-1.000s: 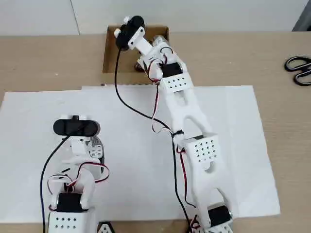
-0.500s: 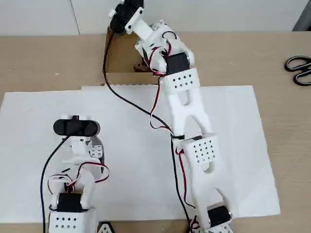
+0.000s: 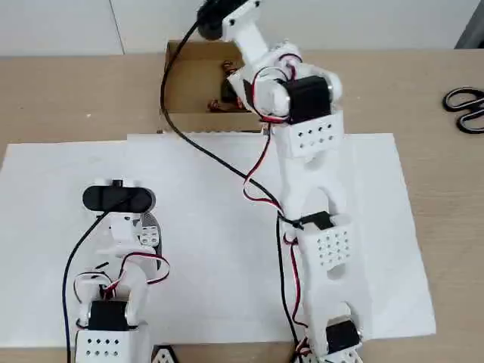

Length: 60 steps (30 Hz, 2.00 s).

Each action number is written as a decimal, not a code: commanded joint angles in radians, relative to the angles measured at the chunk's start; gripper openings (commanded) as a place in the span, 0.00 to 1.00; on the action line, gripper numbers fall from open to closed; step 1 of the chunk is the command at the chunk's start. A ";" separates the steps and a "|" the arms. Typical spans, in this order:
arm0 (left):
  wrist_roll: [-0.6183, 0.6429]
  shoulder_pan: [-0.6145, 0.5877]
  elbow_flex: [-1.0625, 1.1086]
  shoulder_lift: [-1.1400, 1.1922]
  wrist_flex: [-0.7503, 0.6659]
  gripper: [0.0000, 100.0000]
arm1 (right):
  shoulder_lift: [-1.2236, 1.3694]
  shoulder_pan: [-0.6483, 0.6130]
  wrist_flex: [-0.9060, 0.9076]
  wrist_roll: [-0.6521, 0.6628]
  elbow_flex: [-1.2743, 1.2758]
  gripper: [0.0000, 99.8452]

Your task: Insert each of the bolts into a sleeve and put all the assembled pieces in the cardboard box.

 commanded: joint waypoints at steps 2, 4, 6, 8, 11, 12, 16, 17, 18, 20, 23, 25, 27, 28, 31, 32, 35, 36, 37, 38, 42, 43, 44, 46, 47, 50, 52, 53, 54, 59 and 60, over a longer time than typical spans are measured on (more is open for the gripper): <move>-0.008 0.000 -0.004 -0.011 -0.021 0.00 | -0.160 0.062 0.019 -0.029 0.037 0.00; -0.008 0.000 -0.004 -0.011 -0.021 0.00 | -0.231 0.088 0.021 -0.032 0.106 0.00; -0.005 -0.003 -0.004 -0.011 -0.021 0.00 | -0.326 0.119 0.021 -0.074 0.192 0.00; -0.005 -0.003 -0.004 -0.011 -0.021 0.00 | -0.435 0.143 0.021 -0.114 0.316 0.00; -0.005 -0.003 -0.004 -0.011 -0.021 0.00 | -0.616 0.173 0.019 -0.167 0.572 0.00; -0.005 -0.003 -0.004 -0.011 -0.021 0.00 | -0.679 0.182 0.018 -0.187 0.661 0.00; -0.005 -0.003 -0.004 -0.011 -0.021 0.00 | -0.929 0.228 0.012 -0.256 1.034 0.00; -0.005 -0.003 -0.002 -0.011 -0.021 0.00 | -0.987 0.240 0.010 -0.273 1.126 0.00; -0.005 -0.003 -0.002 -0.011 -0.021 0.00 | -1.040 0.252 0.010 -0.292 1.211 0.00; -0.005 -0.003 -0.002 -0.011 -0.021 0.00 | -1.136 0.271 0.001 -0.325 1.369 0.00; -0.005 -0.003 -0.002 -0.011 -0.021 0.00 | -1.268 0.288 -0.024 -0.351 1.596 0.00; -0.005 -0.003 -0.002 -0.011 -0.021 0.00 | -1.346 0.302 -0.065 -0.359 1.746 0.00; -0.005 -0.003 -0.002 -0.011 -0.021 0.00 | -1.420 0.312 -0.125 -0.371 1.890 0.00; -0.005 -0.003 -0.002 -0.011 -0.021 0.00 | -1.457 0.315 -0.157 -0.371 1.966 0.00; -0.005 -0.003 -0.002 -0.011 -0.021 0.00 | -1.569 0.311 -0.277 -0.371 2.185 0.00; -0.005 -0.003 -0.002 -0.011 -0.021 0.00 | -1.604 0.311 -0.312 -0.371 2.251 0.00; -0.005 -0.003 -0.002 -0.011 -0.021 0.00 | -1.699 0.311 -0.426 -0.370 2.438 0.00; -0.005 -0.003 -0.002 -0.011 -0.021 0.00 | -1.727 0.311 -0.460 -0.370 2.496 0.00; -0.005 -0.003 -0.002 -0.011 -0.021 0.00 | -1.751 0.311 -0.492 -0.368 2.552 0.00; -0.005 -0.003 -0.002 -0.011 -0.021 0.00 | -1.774 0.311 -0.527 -0.367 2.607 0.00; -0.005 -0.003 -0.002 -0.011 -0.021 0.00 | -1.857 0.311 -0.654 -0.367 2.786 0.00; -0.005 -0.003 -0.002 -0.011 -0.021 0.00 | -1.876 0.311 -0.688 -0.367 2.826 0.00; -0.005 -0.003 -0.002 -0.011 -0.021 0.00 | -1.896 0.312 -0.722 -0.367 2.868 0.00; -0.005 -0.003 -0.002 -0.011 -0.021 0.00 | -1.936 0.314 -0.792 -0.365 2.949 0.00; -0.005 -0.003 -0.002 -0.011 -0.021 0.00 | -1.959 0.314 -0.828 -0.365 2.994 0.00; -0.005 -0.003 -0.002 -0.011 -0.021 0.00 | -2.028 0.312 -0.905 -0.356 3.110 0.00; -0.005 -0.003 -0.002 -0.011 -0.021 0.00 | -2.080 0.312 -0.931 -0.328 3.178 0.00; -0.005 -0.003 -0.002 -0.011 -0.021 0.00 | -2.109 0.314 -0.935 -0.319 3.204 0.00; -0.005 -0.003 -0.002 -0.011 -0.021 0.00 | -2.140 0.314 -0.934 -0.318 3.219 0.00; -0.005 -0.003 -0.002 -0.011 -0.021 0.00 | -2.304 0.312 -0.906 -0.315 3.277 0.00; -0.005 -0.003 -0.002 -0.011 -0.021 0.00 | -2.339 0.315 -0.906 -0.315 3.291 0.00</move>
